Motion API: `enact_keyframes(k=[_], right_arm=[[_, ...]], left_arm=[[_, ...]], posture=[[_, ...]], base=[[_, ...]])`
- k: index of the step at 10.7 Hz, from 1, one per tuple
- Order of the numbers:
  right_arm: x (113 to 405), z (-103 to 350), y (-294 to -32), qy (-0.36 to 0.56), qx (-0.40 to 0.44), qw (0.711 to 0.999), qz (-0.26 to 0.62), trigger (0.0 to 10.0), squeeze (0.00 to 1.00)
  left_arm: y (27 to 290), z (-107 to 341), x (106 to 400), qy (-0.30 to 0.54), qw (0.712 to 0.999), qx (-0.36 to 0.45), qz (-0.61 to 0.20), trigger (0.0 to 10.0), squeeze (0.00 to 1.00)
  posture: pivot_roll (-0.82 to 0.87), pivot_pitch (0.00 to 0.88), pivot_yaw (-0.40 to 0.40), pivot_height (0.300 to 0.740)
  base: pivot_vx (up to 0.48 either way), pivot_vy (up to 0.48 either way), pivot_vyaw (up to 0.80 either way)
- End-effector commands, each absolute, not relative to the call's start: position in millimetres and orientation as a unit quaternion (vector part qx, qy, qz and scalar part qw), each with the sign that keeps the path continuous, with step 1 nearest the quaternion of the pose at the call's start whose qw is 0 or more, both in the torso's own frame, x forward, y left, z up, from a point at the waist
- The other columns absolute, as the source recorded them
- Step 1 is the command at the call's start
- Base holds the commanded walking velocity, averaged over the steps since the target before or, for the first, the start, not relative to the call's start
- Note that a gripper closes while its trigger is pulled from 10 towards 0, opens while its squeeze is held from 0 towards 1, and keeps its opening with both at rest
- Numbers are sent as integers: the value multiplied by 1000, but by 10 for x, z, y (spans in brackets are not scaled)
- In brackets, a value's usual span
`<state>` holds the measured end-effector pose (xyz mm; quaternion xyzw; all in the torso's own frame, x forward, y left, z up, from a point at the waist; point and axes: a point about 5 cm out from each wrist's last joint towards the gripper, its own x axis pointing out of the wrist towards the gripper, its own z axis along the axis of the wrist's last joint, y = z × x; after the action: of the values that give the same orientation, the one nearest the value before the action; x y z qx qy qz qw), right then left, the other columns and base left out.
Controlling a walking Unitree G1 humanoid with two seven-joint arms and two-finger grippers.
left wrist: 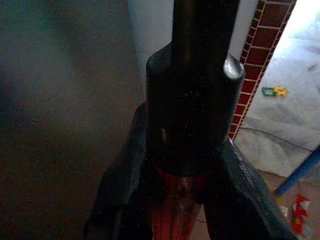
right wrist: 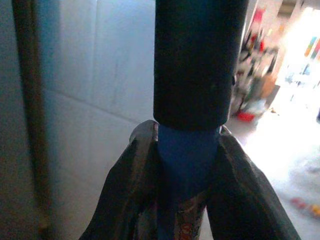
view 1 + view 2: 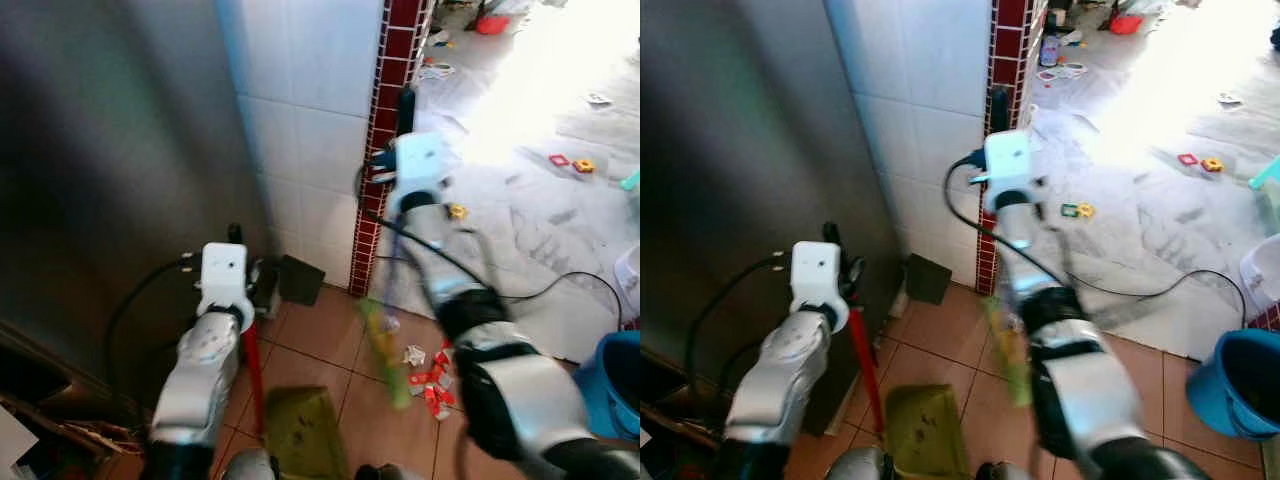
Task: Sweep floor
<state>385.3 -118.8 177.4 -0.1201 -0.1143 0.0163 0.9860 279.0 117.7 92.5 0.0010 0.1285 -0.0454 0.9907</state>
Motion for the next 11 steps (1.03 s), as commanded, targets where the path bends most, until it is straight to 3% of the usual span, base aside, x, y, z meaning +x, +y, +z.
enact_keyframes(k=[1,3,6,7,8,11], right_arm=[[3844,1901,-1244,-147,-160,976,19,10000,0],[3767,1883,-1358,-161,-220,962,20,10000,0],[3689,1676,-1504,-120,-221,968,13,10000,0],[3641,1615,-1516,-117,-244,962,16,10000,0],[3601,1559,-1535,-109,-229,967,9,10000,0],[3568,1503,-1497,-97,-206,974,7,10000,0]], left_arm=[[1121,999,2841,106,993,-5,-50,10000,0],[1059,991,2896,98,994,-19,-49,10000,0],[991,980,2971,89,994,-25,-58,10000,0],[941,972,2989,88,993,-30,-69,10000,0],[908,978,3008,86,993,-30,-72,10000,0],[906,931,3008,94,992,-24,-76,10000,0]], posture=[[9,30,15,740],[-16,18,4,740],[-41,7,7,740],[-47,7,14,740],[-46,7,15,740],[-49,13,19,740]], base=[[0,0,0],[0,0,0],[0,0,0],[0,0,800],[0,0,800],[0,-121,0]])
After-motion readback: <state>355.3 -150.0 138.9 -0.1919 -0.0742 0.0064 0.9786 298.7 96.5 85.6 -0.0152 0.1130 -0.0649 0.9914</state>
